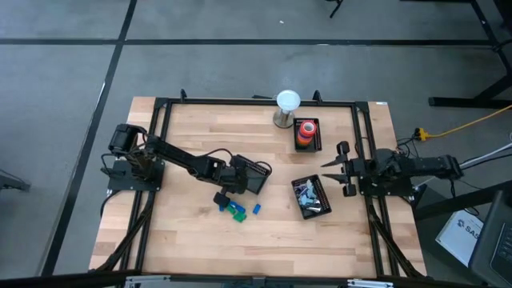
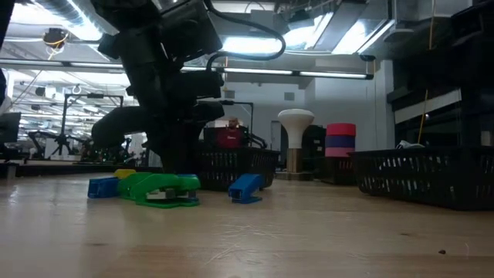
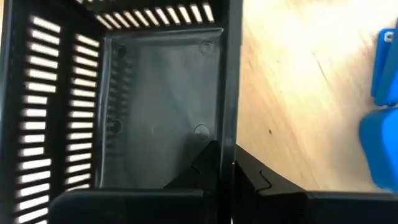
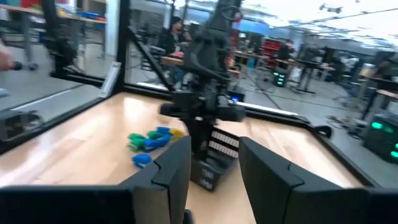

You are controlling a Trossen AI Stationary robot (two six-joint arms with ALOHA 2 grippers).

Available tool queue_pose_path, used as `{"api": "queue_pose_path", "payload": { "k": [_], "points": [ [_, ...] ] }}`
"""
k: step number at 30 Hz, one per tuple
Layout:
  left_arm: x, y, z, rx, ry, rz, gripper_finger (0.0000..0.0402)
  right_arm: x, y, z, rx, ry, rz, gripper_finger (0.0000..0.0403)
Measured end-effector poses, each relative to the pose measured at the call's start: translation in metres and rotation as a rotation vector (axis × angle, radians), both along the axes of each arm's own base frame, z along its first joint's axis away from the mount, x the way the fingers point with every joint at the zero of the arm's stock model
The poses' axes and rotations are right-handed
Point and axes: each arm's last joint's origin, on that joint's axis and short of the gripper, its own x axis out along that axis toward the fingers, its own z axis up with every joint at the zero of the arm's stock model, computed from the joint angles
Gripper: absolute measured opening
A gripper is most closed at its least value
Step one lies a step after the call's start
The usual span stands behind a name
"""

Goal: Pick and place Stapler, Stapler remover, tape
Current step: Move the left black bin to the center of the table, then put the yellow stapler into the center black bin

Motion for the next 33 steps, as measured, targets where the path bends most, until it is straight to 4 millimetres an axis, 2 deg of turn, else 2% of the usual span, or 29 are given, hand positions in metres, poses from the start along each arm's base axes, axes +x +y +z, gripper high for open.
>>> {"api": "queue_pose_path", "payload": {
  "k": [6, 17, 24, 28, 33],
  "points": [
    [0.0, 0.001, 0.0, 0.031, -0.001, -0.006, 0.0026, 0.0, -0.008, 0.0, 0.001, 0.0, -0.077, 0.014],
    [0.0, 0.0, 0.0, 0.019, -0.006, 0.013, 0.01, 0.0, -0.009, 0.0, -0.062, -0.004, -0.091, 0.014],
    [0.0, 0.0, 0.0, 0.02, -0.007, 0.014, 0.0105, 0.0, -0.009, 0.0, -0.028, -0.001, -0.091, 0.014],
    [0.0, 0.002, 0.001, 0.077, -0.014, 0.043, 0.0106, 0.0, -0.009, 0.0, -0.029, -0.001, -0.091, 0.014],
    [0.009, 0.002, 0.014, 0.128, -0.045, 0.077, 0.0122, 0.0, -0.009, 0.0, -0.028, -0.001, -0.093, 0.014]
  ]
}}
